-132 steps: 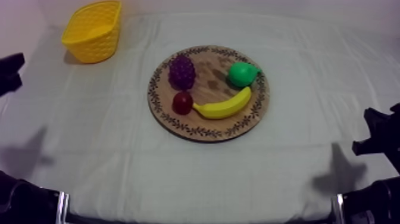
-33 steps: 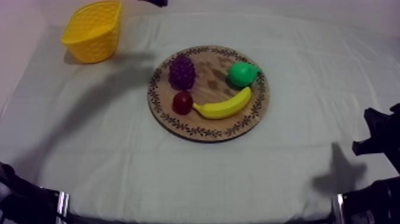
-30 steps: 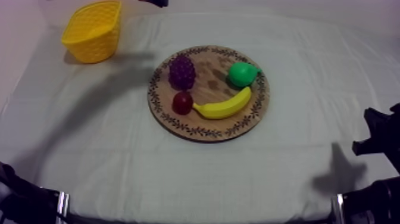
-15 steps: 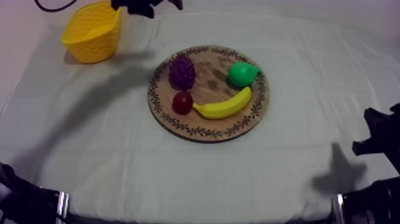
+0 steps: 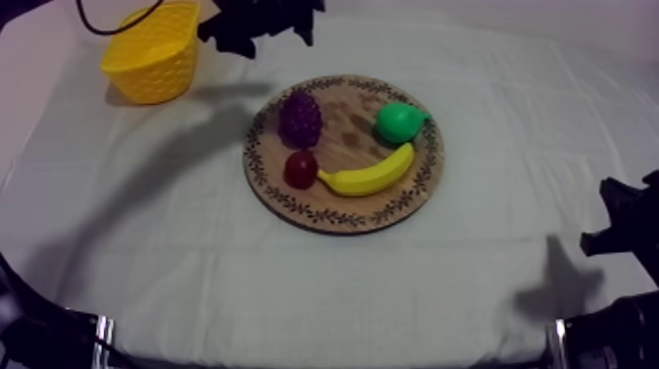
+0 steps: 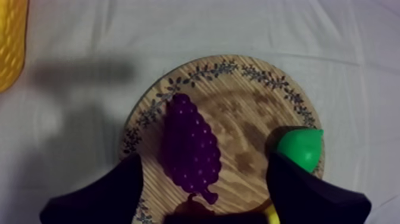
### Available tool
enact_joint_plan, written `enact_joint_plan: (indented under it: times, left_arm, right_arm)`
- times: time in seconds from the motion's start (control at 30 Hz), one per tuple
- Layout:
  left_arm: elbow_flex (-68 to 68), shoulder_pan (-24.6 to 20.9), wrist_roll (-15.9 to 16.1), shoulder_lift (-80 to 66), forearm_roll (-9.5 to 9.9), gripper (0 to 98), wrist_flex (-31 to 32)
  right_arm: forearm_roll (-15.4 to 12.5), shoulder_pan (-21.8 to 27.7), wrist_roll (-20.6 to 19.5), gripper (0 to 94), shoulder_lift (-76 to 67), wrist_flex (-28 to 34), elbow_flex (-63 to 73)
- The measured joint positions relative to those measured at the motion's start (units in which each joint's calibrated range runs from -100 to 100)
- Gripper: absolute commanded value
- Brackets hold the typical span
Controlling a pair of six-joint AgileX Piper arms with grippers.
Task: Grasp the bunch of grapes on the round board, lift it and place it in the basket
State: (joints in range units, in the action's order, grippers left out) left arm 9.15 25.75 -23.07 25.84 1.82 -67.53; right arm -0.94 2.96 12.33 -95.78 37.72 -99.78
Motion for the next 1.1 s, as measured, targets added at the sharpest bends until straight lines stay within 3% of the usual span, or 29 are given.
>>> enact_joint_plan:
  times: [0.77, 1.1]
  left_arm:
    - [-0.96, 0.69, -0.49, 11.99, -1.19, 80.4, 4.3]
    - [2.55, 1.28, -1.44, 16.7, -1.32, 78.9, 3.25]
  right_arm:
    - [0.0, 0.0, 0.0, 0.3, 0.0, 0.0, 0.0]
    - [0.0, 0.0, 0.0, 0.3, 0.0, 0.0, 0.0]
